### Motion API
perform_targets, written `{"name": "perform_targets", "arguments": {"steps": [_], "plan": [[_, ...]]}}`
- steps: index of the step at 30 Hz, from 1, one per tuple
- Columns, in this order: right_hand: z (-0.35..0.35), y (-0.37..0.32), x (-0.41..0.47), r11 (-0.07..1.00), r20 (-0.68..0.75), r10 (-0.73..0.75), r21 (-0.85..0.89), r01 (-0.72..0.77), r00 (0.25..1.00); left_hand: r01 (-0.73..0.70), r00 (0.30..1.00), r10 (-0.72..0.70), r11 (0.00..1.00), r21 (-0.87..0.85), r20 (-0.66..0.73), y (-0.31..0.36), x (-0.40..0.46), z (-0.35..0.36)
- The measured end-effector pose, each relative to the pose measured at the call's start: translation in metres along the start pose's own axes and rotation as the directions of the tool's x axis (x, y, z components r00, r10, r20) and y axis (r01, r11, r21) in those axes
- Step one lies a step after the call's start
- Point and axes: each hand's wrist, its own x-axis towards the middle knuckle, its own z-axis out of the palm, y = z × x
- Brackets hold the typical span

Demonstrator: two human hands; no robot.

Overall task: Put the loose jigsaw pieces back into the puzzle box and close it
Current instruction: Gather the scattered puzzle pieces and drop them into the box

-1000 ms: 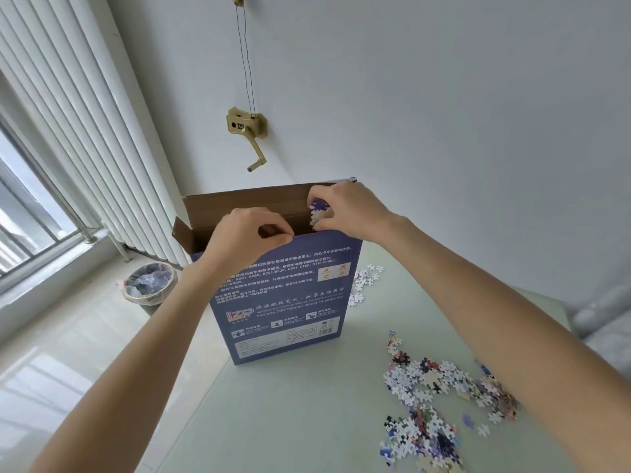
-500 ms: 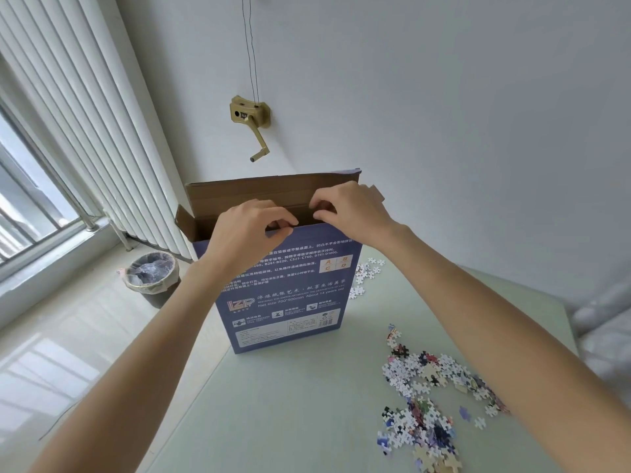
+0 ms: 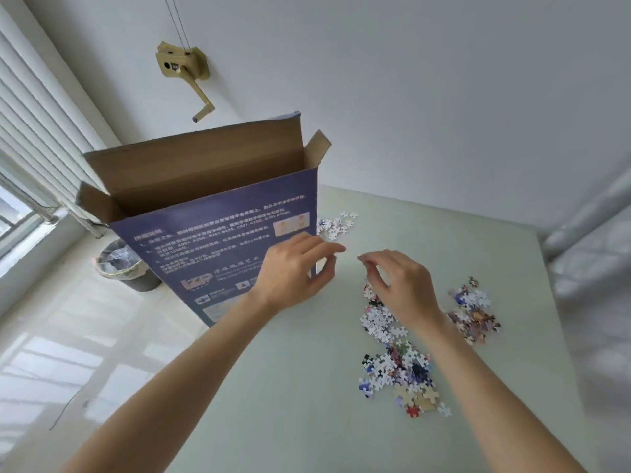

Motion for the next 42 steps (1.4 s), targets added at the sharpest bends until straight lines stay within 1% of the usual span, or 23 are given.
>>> {"name": "perform_targets", "arguments": {"steps": [2, 3, 5, 6, 8, 10, 13, 15, 18, 20, 21, 23, 25, 28, 30, 32, 34, 35, 36, 37, 39, 40, 42], "plan": [[0.004, 0.03, -0.034, 0.991, 0.11, 0.133, -0.018, -0.132, 0.985, 0.141, 0.975, -0.128, 0.988, -0.066, 0.18, 0.005, -0.015, 0.04], [0.005, 0.046, -0.052, 0.977, 0.166, 0.214, -0.047, -0.209, 0.963, 0.24, 0.93, -0.208, 0.968, -0.073, 0.302, 0.006, -0.023, 0.064], [0.005, 0.079, -0.085, 0.931, 0.247, 0.364, -0.114, -0.347, 0.898, 0.403, 0.792, -0.329, 0.915, -0.035, 0.514, 0.007, -0.037, 0.111], [0.004, 0.095, -0.099, 0.906, 0.267, 0.424, -0.135, -0.402, 0.866, 0.465, 0.728, -0.377, 0.885, -0.008, 0.573, 0.007, -0.042, 0.131], [0.002, 0.123, -0.122, 0.857, 0.284, 0.515, -0.151, -0.492, 0.809, 0.55, 0.636, -0.457, 0.834, 0.051, 0.622, 0.005, -0.045, 0.161], [0.0, 0.158, -0.138, 0.812, 0.275, 0.582, -0.147, -0.565, 0.765, 0.596, 0.572, -0.503, 0.798, 0.092, 0.648, 0.002, -0.04, 0.192], [0.006, 0.206, -0.149, 0.735, 0.267, 0.676, -0.18, -0.653, 0.687, 0.625, 0.511, -0.53, 0.77, 0.131, 0.677, -0.002, -0.041, 0.223], [0.011, 0.241, -0.153, 0.666, 0.256, 0.745, -0.228, -0.71, 0.617, 0.573, 0.48, -0.513, 0.798, 0.189, 0.712, -0.001, -0.046, 0.248], [0.019, 0.278, -0.151, 0.579, 0.248, 0.815, -0.298, -0.759, 0.524, 0.486, 0.462, -0.48, 0.84, 0.24, 0.745, 0.008, -0.06, 0.268], [0.024, 0.301, -0.147, 0.561, 0.244, 0.828, -0.323, -0.762, 0.505, 0.478, 0.477, -0.462, 0.85, 0.221, 0.748, 0.015, -0.066, 0.278], [0.026, 0.307, -0.143, 0.577, 0.256, 0.816, -0.334, -0.745, 0.518, 0.457, 0.503, -0.437, 0.867, 0.199, 0.746, 0.018, -0.068, 0.278], [0.034, 0.312, -0.14, 0.61, 0.314, 0.791, -0.346, -0.713, 0.525, 0.371, 0.521, -0.332, 0.918, 0.142, 0.786, 0.025, -0.069, 0.282], [0.042, 0.3, -0.141, 0.669, 0.367, 0.742, -0.346, -0.658, 0.561, 0.316, 0.535, -0.253, 0.945, 0.087, 0.806, 0.033, -0.071, 0.284], [0.056, 0.254, -0.149, 0.805, 0.484, 0.581, -0.225, -0.549, 0.654, 0.37, 0.576, -0.246, 0.929, 0.02, 0.779, 0.043, -0.07, 0.28], [0.066, 0.216, -0.157, 0.863, 0.576, 0.472, -0.15, -0.482, 0.668, 0.382, 0.592, -0.219, 0.924, -0.03, 0.775, 0.048, -0.07, 0.275], [0.071, 0.189, -0.161, 0.861, 0.612, 0.431, -0.06, -0.504, 0.663, 0.408, 0.608, -0.223, 0.911, -0.059, 0.762, 0.048, -0.071, 0.267], [0.067, 0.176, -0.165, 0.805, 0.58, 0.457, 0.052, -0.59, 0.675, 0.423, 0.619, -0.26, 0.905, -0.036, 0.741, 0.044, -0.074, 0.259], [0.064, 0.176, -0.167, 0.789, 0.532, 0.498, 0.049, -0.612, 0.684, 0.419, 0.61, -0.292, 0.908, 0.013, 0.737, 0.04, -0.075, 0.256], [0.06, 0.179, -0.169, 0.785, 0.475, 0.556, -0.03, -0.619, 0.682, 0.411, 0.587, -0.332, 0.908, 0.081, 0.738, 0.036, -0.074, 0.254], [0.056, 0.183, -0.172, 0.759, 0.416, 0.631, -0.152, -0.634, 0.655, 0.402, 0.552, -0.373, 0.903, 0.153, 0.746, 0.034, -0.072, 0.253], [0.051, 0.182, -0.172, 0.64, 0.344, 0.767, -0.347, -0.686, 0.542, 0.37, 0.489, -0.401, 0.9, 0.231, 0.775, 0.033, -0.068, 0.253], [0.052, 0.177, -0.171, 0.616, 0.347, 0.785, -0.356, -0.703, 0.513, 0.365, 0.47, -0.379, 0.906, 0.215, 0.797, 0.035, -0.067, 0.254], [0.06, 0.164, -0.168, 0.659, 0.41, 0.734, -0.239, -0.713, 0.541, 0.415, 0.446, -0.315, 0.902, 0.118, 0.837, 0.039, -0.065, 0.257]]}}
